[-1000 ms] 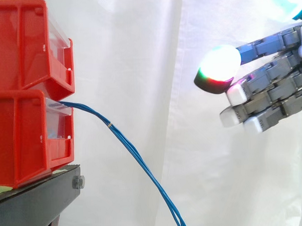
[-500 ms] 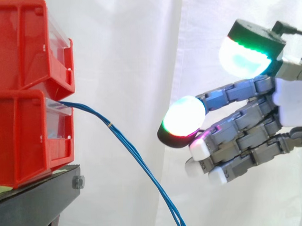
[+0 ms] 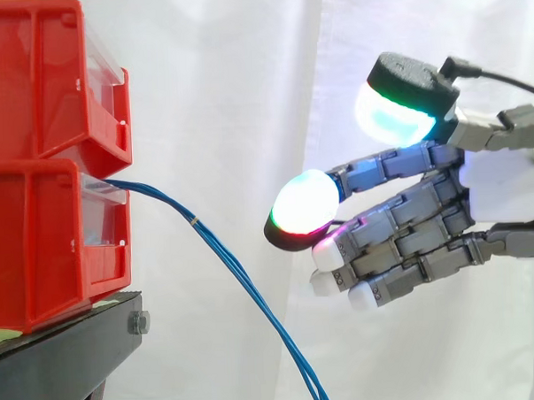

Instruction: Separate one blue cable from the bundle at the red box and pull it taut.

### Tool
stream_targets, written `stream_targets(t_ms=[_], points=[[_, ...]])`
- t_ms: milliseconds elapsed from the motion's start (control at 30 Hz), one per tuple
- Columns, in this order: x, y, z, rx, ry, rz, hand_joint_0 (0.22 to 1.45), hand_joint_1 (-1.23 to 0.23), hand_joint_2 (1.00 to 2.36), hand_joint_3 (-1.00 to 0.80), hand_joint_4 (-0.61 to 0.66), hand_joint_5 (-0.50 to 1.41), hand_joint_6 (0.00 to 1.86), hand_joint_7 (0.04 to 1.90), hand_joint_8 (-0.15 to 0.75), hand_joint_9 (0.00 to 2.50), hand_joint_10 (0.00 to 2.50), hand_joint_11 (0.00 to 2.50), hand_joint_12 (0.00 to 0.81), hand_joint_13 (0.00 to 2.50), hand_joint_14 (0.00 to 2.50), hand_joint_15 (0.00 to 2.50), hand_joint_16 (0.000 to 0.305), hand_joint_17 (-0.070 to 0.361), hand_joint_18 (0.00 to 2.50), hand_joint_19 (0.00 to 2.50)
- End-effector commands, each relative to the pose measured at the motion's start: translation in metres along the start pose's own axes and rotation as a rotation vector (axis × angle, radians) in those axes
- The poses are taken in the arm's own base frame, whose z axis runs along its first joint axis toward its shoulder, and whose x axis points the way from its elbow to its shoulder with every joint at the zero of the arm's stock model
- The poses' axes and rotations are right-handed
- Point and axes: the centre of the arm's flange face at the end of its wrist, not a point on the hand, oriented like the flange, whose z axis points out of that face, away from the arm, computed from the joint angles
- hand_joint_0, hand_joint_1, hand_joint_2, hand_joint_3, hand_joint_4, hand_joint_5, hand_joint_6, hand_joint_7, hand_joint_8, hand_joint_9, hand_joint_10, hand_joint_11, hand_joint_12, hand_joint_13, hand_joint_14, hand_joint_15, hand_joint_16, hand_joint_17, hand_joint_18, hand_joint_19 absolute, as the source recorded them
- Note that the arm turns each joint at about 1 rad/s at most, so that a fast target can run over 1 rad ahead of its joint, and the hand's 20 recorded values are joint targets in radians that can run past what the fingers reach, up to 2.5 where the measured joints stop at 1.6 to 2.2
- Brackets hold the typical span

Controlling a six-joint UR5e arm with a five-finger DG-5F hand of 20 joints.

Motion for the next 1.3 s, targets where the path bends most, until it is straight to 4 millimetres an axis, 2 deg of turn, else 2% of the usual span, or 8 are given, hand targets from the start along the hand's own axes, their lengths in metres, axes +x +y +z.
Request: stream_targets(t_ms=[0,100,133,300,667,867,900,1267], points=[[0.0,-0.01,0.003,0.01,-0.026,-0.003,0.51,-0.59,1.0,-0.5,0.18,-0.2,0.5,0.82,0.297,0.54,0.01,0.33,0.394,0.39,0.01,0.23,0.055,0.125,0.32,0.26],[0.006,-0.016,0.007,0.005,-0.028,0.0,0.51,-0.59,1.0,-0.5,0.17,-0.2,0.5,0.82,0.296,0.55,0.01,0.34,0.393,0.39,0.01,0.24,0.055,0.125,0.32,0.27],[0.013,-0.027,0.01,0.011,-0.026,-0.001,0.51,-0.59,1.0,-0.5,0.17,-0.2,0.5,0.82,0.296,0.55,0.01,0.34,0.394,0.39,0.01,0.23,0.055,0.125,0.32,0.26],[0.036,-0.041,0.031,0.006,-0.003,0.015,0.51,-0.59,1.0,-0.5,0.18,-0.2,0.5,0.82,0.298,0.55,0.01,0.34,0.393,0.39,0.01,0.24,0.056,0.125,0.33,0.27],[0.061,-0.015,0.041,-0.079,0.063,0.012,0.51,-0.57,1.0,-0.5,0.18,-0.19,0.5,0.82,0.3,0.56,0.01,0.34,0.396,0.4,0.01,0.25,0.056,0.126,0.34,0.28],[0.076,-0.043,0.051,-0.082,0.101,0.048,0.51,-0.57,1.0,-0.5,0.18,-0.19,0.5,0.82,0.302,0.57,0.01,0.35,0.396,0.41,0.01,0.25,0.056,0.126,0.34,0.29],[0.079,-0.039,0.058,-0.1,0.115,0.078,0.51,-0.57,1.0,-0.5,0.18,-0.19,0.5,0.82,0.304,0.57,0.01,0.34,0.396,0.41,0.01,0.25,0.056,0.125,0.34,0.29],[0.075,-0.048,0.06,-0.083,0.126,0.093,0.52,-0.58,1.0,-0.5,0.19,-0.19,0.5,0.82,0.299,0.57,0.01,0.34,0.394,0.42,0.01,0.25,0.055,0.124,0.36,0.3]])
